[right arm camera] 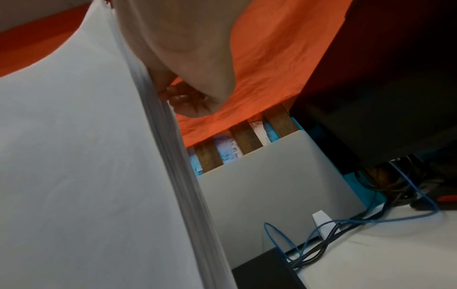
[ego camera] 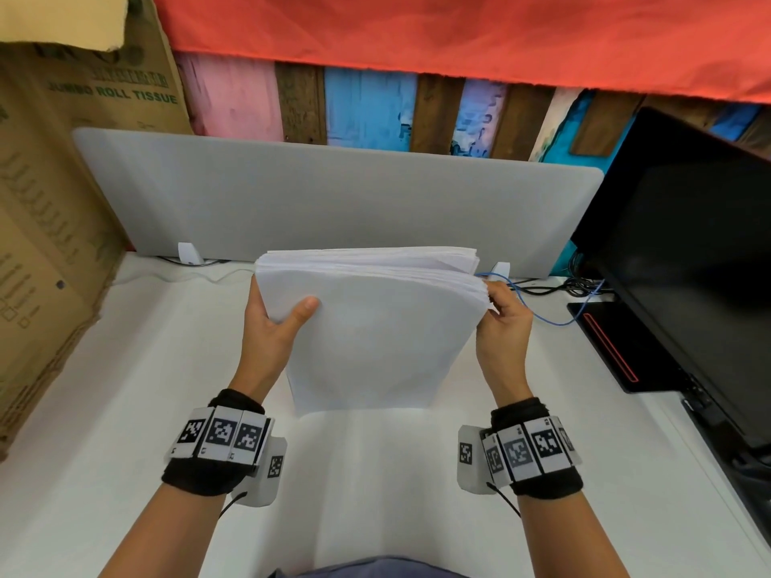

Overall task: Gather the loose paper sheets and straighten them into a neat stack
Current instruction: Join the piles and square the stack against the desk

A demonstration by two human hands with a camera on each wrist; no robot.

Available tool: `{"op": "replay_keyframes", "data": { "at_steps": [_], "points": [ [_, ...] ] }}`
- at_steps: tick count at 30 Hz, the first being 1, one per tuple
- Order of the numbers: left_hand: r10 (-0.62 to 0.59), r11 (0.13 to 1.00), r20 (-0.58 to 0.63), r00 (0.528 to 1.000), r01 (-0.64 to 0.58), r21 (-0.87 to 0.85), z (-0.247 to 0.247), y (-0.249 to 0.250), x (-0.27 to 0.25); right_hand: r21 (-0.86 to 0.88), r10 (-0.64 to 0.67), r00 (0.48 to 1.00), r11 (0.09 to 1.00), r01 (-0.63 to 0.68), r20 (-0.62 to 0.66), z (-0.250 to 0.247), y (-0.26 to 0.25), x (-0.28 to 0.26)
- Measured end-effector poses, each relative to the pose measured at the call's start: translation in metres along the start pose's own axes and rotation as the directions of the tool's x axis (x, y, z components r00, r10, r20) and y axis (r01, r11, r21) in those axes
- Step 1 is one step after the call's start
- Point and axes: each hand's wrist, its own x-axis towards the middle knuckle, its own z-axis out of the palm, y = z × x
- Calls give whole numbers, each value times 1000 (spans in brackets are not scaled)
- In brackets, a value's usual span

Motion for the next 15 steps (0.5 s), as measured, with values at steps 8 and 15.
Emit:
{"op": "replay_keyframes", "data": {
  "at_steps": [8, 15],
  "points": [
    [20, 1000, -10, 1000, -20, 23, 1, 0, 1, -37, 57, 998, 998, -57, -12, 0, 4, 4],
    [19, 999, -21, 1000, -18, 27, 3, 0, 2, -3, 63, 997, 998, -63, -50, 2, 2, 3]
  ]
}}
